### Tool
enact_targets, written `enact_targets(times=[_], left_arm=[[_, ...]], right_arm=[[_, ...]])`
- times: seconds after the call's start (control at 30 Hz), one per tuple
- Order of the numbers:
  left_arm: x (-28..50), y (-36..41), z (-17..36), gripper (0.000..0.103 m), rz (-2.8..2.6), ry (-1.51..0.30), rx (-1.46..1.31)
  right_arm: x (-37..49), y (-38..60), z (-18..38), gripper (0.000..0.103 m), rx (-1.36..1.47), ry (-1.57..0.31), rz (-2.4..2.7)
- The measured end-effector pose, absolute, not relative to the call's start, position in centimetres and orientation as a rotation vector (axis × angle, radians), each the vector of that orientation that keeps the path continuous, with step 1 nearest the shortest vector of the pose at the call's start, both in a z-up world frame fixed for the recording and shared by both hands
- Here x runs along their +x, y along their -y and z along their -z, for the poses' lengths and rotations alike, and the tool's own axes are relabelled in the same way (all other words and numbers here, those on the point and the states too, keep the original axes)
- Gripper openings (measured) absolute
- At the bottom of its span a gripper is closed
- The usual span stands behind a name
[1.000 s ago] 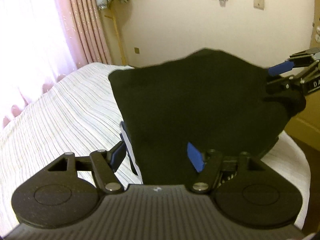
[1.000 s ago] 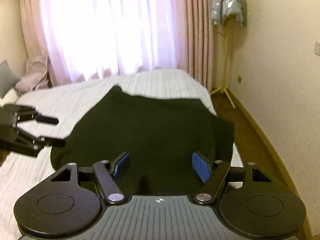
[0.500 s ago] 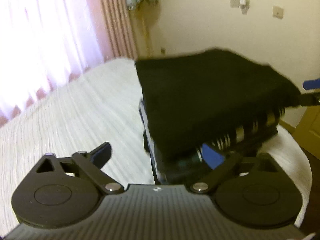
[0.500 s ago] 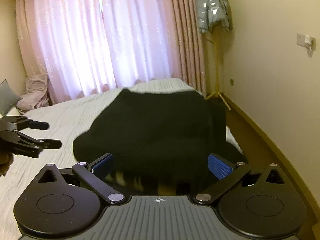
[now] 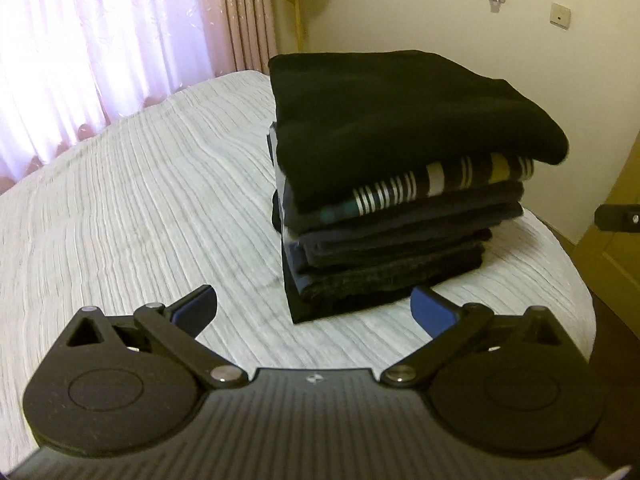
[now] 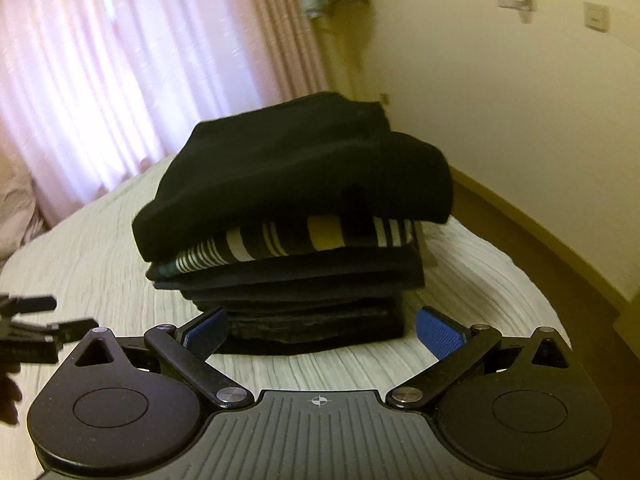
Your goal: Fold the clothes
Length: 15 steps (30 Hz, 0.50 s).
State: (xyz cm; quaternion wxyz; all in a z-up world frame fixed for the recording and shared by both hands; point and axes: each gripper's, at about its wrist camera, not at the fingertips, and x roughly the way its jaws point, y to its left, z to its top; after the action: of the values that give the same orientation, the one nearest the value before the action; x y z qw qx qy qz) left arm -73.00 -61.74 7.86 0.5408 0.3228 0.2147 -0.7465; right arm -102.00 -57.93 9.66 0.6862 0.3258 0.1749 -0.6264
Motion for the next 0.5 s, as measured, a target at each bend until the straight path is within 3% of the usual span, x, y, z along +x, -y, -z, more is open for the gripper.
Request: enact_targets(times=[0.5], left_arm=[[-71.7,53.5,-9.9,0.101,1.837,-0.5,0.707]], right_arm=[[-97.2,49.6,-12.1,0.103,0.749,-0.394,1.493]])
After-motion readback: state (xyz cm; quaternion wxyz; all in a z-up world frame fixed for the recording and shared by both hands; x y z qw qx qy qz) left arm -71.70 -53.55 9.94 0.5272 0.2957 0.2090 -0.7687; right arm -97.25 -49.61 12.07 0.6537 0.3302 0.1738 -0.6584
